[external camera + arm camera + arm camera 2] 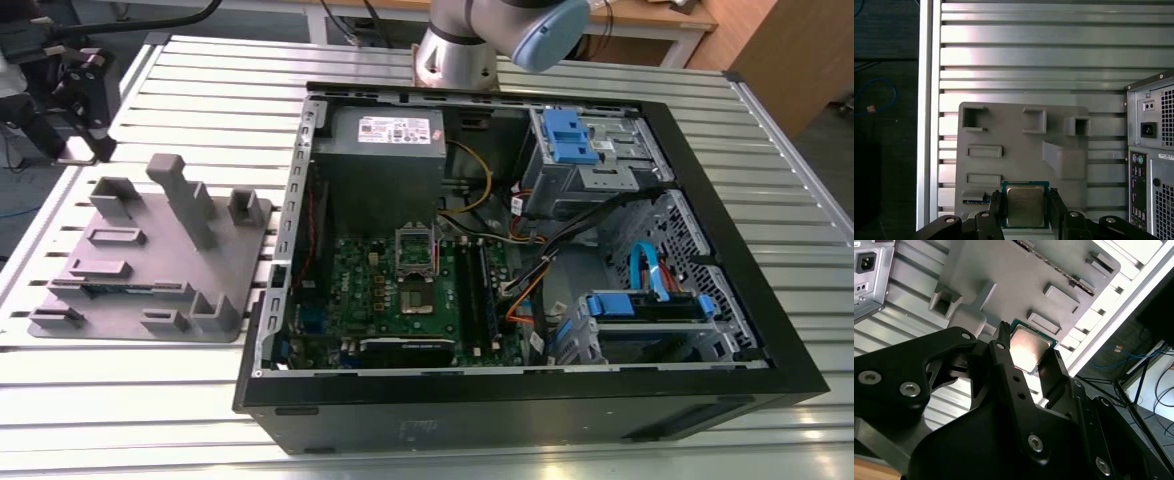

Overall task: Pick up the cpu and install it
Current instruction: 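Pick up the cpu and move it towards the insertion slot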

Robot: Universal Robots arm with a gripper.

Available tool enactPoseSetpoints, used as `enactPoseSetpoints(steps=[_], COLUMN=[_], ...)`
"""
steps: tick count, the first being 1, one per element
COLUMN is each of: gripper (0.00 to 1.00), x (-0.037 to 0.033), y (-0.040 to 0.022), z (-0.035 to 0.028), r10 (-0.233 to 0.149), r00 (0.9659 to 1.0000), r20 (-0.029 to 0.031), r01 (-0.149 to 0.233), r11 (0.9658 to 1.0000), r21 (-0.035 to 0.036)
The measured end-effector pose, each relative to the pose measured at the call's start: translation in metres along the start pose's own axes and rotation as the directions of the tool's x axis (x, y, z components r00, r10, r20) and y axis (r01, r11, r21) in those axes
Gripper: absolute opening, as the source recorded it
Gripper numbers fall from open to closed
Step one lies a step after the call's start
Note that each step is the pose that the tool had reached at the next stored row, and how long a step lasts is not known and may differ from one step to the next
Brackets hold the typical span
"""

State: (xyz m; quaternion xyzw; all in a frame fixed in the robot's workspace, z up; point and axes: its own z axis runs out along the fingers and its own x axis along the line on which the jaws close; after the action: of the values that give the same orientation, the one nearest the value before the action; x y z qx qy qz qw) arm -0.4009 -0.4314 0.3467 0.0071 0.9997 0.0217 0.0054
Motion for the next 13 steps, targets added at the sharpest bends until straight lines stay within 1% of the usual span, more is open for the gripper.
enactPoseSetpoints(steps=[13], gripper=[0.47], x=[-0.0123], y=[0.0002], z=[0.0002], r10=[0.0], r00=[1.0], r20=[0.0001], r01=[0.0], r11=[1.0], r21=[-0.0001])
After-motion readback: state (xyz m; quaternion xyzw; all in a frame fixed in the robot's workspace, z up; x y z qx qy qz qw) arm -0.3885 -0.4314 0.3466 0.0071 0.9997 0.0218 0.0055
